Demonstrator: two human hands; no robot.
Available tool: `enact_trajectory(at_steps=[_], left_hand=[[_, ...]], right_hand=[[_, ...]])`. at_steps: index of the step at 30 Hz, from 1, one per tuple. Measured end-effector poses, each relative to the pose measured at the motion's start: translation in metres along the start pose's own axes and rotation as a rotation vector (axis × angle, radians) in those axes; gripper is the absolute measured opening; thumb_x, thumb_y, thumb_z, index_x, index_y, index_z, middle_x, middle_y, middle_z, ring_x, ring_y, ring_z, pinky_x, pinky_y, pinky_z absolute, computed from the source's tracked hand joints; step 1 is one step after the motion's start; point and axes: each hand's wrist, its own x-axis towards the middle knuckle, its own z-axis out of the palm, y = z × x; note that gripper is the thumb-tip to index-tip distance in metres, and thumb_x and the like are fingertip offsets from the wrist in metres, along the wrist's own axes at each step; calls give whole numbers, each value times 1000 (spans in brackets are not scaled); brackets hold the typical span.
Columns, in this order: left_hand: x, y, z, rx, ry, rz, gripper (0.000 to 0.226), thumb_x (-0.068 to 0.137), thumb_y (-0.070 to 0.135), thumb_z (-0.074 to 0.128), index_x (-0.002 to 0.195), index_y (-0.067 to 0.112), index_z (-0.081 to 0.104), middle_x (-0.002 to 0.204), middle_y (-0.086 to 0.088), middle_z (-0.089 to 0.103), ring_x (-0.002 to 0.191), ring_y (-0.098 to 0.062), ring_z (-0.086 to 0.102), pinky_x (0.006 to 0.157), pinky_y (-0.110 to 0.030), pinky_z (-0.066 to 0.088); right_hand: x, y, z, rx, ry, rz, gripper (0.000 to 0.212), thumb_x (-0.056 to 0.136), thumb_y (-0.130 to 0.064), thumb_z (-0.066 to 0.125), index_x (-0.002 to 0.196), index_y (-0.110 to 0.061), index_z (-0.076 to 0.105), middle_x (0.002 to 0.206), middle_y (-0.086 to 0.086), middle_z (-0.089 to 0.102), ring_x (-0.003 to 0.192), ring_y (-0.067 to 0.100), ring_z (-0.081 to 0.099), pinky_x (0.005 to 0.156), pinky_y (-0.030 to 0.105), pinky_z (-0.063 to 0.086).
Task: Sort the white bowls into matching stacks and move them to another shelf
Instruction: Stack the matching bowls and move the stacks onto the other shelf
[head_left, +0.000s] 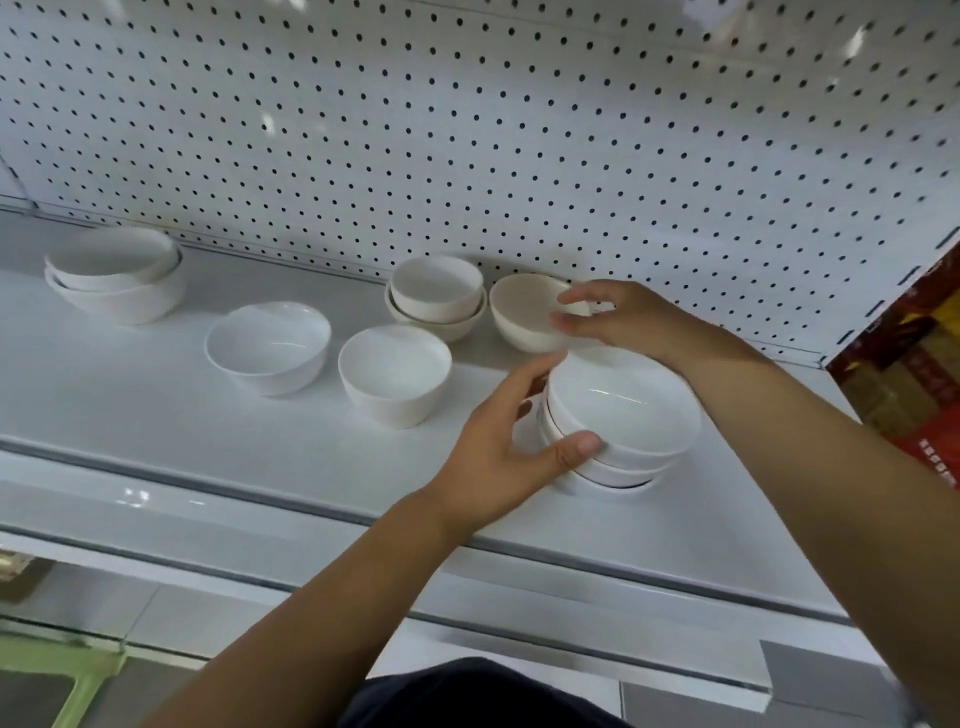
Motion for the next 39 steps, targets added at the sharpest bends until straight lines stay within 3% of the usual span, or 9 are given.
enact_trajectory(at_steps=[5, 10, 15, 21, 24, 28, 32, 36, 39], left_hand=[[7, -6, -5, -1, -30, -29, 70, 85, 44, 76, 148, 38, 46, 144, 12, 59, 135, -16, 54, 113, -50, 45], [10, -9, -3, -23, -39, -63, 76, 83, 53, 76, 150, 32, 47, 147, 6, 58, 136, -25, 54, 111, -55, 46], [11, -8, -5, -55, -74, -75, 78, 84, 59, 74, 149, 24, 50, 146, 2, 60, 136, -27, 55, 113, -56, 43], [12, -10, -5, -82, -84, -87, 70, 89, 44, 75, 148, 17, 51, 145, 0, 61, 137, -24, 55, 116, -56, 41], [11, -8, -5, -108, -79, -90, 76, 85, 53, 77, 147, 19, 52, 145, 0, 62, 136, -22, 56, 116, -55, 41], [12, -8, -4, -134, -95, -87, 83, 82, 58, 77, 149, 17, 50, 147, -2, 60, 139, -23, 54, 117, -55, 40], [11, -9, -5, -133, -101, -76, 83, 84, 56, 76, 151, 14, 49, 149, 1, 59, 140, -20, 53, 118, -46, 41], [11, -11, -5, -161, -110, -71, 88, 80, 61, 77, 151, 19, 48, 148, 5, 59, 139, -16, 54, 114, -41, 44], [10, -11, -5, -178, -111, -59, 87, 80, 60, 77, 151, 20, 48, 146, 6, 60, 137, -14, 55, 110, -36, 46]], right_hand=[[15, 6, -3, -21, -46, -70, 47, 78, -55, 81, 120, -34, 70, 133, -9, 61, 102, 3, 57, 86, 22, 41], [20, 22, -2, -30, -105, -78, 44, 75, -51, 85, 113, -30, 75, 119, -7, 64, 107, 13, 62, 82, 21, 45], [19, 32, 4, 52, -44, -81, 24, 75, -41, 88, 92, -26, 79, 86, -11, 74, 69, -9, 64, 58, 4, 43], [14, 41, 5, 144, 37, -104, 22, 78, -36, 88, 91, -21, 80, 92, 6, 77, 80, 18, 71, 65, 16, 52], [8, 45, 0, 231, 70, -115, 21, 81, -31, 86, 94, -17, 80, 92, 4, 77, 73, 10, 71, 64, 14, 51], [-3, 48, -11, 431, 161, -111, 18, 78, -30, 87, 91, -20, 81, 99, 13, 76, 88, 19, 69, 96, 41, 57], [-27, 36, -25, 585, 218, -205, 5, 83, -23, 84, 80, -24, 79, 88, -2, 75, 91, 21, 69, 102, 56, 52], [-65, 14, -31, 658, 265, -275, 41, 52, -64, 91, 75, -32, 79, 89, -5, 77, 94, 23, 69, 104, 55, 52], [-94, 11, -29, 674, 266, -324, 40, 54, -65, 88, 74, -33, 78, 86, -8, 76, 92, 19, 69, 105, 50, 52]])
